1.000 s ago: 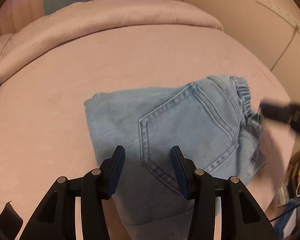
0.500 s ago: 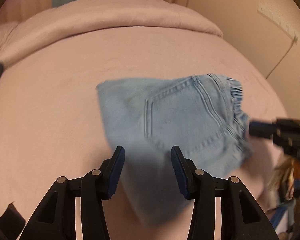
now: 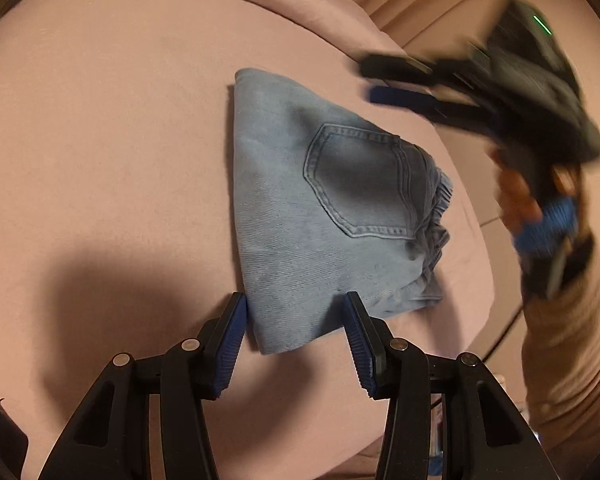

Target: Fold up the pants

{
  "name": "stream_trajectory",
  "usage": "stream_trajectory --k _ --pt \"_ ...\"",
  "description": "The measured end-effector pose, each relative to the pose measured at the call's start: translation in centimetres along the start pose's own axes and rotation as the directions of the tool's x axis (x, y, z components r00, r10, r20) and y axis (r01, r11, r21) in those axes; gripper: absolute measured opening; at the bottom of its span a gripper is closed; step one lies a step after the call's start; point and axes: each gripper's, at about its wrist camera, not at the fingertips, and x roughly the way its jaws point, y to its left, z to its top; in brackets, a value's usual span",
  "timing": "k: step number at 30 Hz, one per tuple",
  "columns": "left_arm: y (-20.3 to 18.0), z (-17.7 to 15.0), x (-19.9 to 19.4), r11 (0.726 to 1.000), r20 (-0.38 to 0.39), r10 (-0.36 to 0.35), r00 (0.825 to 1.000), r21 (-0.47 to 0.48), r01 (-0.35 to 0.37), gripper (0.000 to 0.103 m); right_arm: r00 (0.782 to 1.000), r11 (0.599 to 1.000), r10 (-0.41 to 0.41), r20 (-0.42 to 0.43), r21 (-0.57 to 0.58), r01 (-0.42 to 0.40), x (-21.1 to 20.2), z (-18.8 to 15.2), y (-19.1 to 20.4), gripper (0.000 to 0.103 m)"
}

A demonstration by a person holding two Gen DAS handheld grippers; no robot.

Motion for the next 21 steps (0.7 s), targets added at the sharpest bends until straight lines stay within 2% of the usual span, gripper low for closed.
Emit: stream_trajectory --k 2,6,8,9,10,13,15,17,19,21 --pt "0.3 0.1 0.3 1.000 -0.012 -0.012 1.000 -0.015 0.012 0.045 0.997 1.000 -0.007 -0.081 -0.020 0.005 3.6 2.2 0.4 0.049" --pt "0.5 0.1 0.5 1.000 -0.020 -0.011 1.000 0.003 0.011 0.039 0.977 0.994 -0.086 -0.196 -0.083 0.071 8.1 4.3 0.5 0.050" --pt "0.4 0.1 0.7 1.000 -0.026 -0.005 1.000 0.020 0.006 0.034 0.960 0.992 -0.075 -0.268 -0.113 0.046 10.2 4.5 0.7 0.032" --pt "0.3 0.1 0.7 0.999 -0.030 0.001 1.000 0.034 0.000 0.034 0.955 0.989 -0.081 -0.285 -0.142 0.042 10.6 4.5 1.1 0.018" --pt "-0.1 0.1 0.8 0.999 -0.032 0.009 0.999 0.052 -0.007 0.032 0.953 0.985 -0.081 -0.293 -0.171 0.031 10.8 4.4 1.6 0.011" --pt "-0.5 0.1 0.5 0.995 -0.042 0.036 0.998 0.095 -0.032 0.030 0.951 0.975 -0.116 -0.286 -0.213 0.055 11.4 4.8 1.9 0.005" --pt "-0.4 0.1 0.6 0.995 -0.040 0.038 0.998 0.094 -0.034 0.030 0.952 0.979 -0.138 -0.274 -0.181 0.090 11.9 5.3 1.4 0.003" --pt "-0.7 0.0 0.6 0.994 -0.030 0.040 0.999 0.102 -0.036 0.031 0.952 0.982 -0.136 -0.275 -0.166 0.093 12.2 5.2 1.5 0.003" --pt "-1.9 -0.1 0.4 0.990 -0.018 0.055 0.998 0.131 -0.052 0.031 0.962 0.974 -0.151 -0.226 -0.199 0.106 11.4 5.0 2.3 0.004" --pt "-3.2 -0.1 -0.8 0.980 0.012 0.094 0.995 0.177 -0.095 0.032 0.977 0.981 -0.146 -0.153 -0.153 0.122 9.2 5.1 2.3 0.009"
